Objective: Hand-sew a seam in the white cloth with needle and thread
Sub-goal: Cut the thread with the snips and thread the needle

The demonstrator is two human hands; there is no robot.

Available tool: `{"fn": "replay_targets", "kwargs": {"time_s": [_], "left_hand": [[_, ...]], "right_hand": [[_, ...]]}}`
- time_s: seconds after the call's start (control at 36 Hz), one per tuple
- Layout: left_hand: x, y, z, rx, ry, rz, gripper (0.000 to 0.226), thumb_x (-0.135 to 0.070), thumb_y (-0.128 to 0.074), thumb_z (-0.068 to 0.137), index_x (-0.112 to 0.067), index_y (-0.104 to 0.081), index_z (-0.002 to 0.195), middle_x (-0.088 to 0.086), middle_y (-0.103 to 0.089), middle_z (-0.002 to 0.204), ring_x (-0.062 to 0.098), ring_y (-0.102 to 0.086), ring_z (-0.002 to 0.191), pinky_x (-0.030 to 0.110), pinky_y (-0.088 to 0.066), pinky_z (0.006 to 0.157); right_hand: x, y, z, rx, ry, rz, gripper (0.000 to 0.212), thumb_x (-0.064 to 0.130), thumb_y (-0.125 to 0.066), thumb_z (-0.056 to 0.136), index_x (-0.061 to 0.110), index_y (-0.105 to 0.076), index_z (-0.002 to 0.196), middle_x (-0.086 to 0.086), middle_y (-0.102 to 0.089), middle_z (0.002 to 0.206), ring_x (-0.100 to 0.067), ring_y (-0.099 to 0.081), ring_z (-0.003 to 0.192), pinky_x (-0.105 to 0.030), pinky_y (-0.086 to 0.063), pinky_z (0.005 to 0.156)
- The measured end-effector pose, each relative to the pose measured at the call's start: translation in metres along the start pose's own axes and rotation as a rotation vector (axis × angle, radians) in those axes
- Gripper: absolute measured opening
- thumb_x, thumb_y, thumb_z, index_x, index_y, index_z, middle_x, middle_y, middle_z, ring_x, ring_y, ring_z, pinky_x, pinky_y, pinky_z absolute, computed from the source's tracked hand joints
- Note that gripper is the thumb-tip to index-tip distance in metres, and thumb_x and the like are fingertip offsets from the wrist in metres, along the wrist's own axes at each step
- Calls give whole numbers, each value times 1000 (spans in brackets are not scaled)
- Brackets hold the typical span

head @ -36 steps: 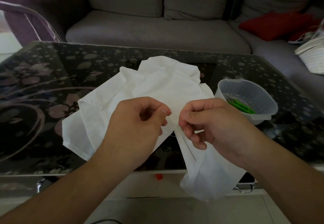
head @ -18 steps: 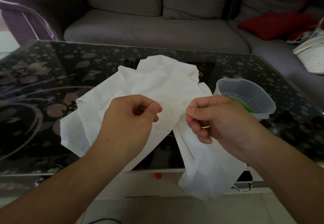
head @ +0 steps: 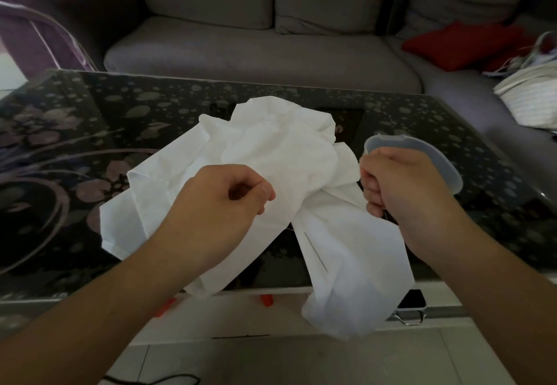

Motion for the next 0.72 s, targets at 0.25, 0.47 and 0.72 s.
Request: {"fn": "replay_targets", "kwargs": {"time_s": [0.25,0.47,0.72], "left_hand": [[-2,10,2,28,19,-90,24,-23,-64,100,-28,-79,81,-16,-70,67,-5,-62,63,7,-40,52],[-4,22,-2,50,71,-249,29,-16,-63,100,-23,-82,80,-3,-62,60,6,-64,61,40,-61,92],[-8,26,-7,32,28,-179,24,-23,-63,100,-26,-80,82,-9,-77,88,14,-71,66,37,-58,85]], "right_hand": [[-4,26,-6,-360,53,-95,26,22,-55,101,17,-68,79,-2,-61,83,-16,-52,73,-34,-50,67],[-6,38,-8,-506,193,-473,24,29,-53,105,17,-64,87,-1,-61,84,-15,-60,76,-23,-45,58],[0,39,-22,-430,167,-462,26,21,-51,103,11,-73,91,-4,-67,84,-20,-57,70,-28,-45,59]]}}
Point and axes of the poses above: each hand's wrist, its own z-axis towards the middle knuckle, its own y-axis out of the back of the hand, x = y × z, the point moved 3 cm from there along z, towards the middle knuckle
